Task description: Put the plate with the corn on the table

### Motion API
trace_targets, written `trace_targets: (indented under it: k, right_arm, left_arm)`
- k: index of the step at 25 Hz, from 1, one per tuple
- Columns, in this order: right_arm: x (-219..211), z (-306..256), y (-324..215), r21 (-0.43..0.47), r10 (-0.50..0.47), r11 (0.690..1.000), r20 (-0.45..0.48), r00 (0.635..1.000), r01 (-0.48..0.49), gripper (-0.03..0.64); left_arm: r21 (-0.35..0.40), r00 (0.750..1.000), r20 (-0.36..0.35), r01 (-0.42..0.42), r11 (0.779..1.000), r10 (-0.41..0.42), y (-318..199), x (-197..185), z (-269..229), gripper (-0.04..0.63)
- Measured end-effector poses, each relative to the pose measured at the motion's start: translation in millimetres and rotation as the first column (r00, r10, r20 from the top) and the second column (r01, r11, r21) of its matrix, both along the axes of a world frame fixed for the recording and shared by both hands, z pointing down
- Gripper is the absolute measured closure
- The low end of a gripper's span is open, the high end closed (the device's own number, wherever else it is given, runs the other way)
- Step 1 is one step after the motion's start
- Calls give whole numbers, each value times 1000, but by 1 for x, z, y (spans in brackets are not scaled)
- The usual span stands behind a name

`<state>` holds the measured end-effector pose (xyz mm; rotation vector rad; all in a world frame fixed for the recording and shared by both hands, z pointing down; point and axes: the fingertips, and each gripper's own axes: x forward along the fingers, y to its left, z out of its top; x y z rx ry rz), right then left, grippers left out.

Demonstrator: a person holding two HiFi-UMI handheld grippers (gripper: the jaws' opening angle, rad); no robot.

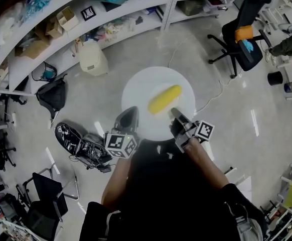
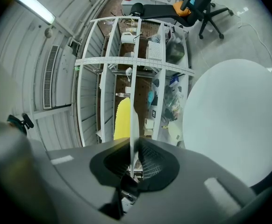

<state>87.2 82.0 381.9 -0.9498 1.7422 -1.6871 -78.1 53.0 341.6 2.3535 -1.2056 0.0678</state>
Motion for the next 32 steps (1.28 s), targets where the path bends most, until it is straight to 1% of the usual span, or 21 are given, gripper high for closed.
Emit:
trace_targets:
  k: [10,21,32]
  right_arm:
    - [-2,14,-39,-6,-33,999,-6,999,33,580]
    - [7,39,-77,-17,-67,998,5,998,67,580]
    - [9,67,-105,-36,-93,995,24,995,94,580]
  left_arm:
    - [-21,1000,-1,31,999,-31,-36,-2,9,593]
    - [-51,997,11,81,995,-80,-69,5,29,593]
    - [-100,995,24,101,990,-99,-96,15,65,594]
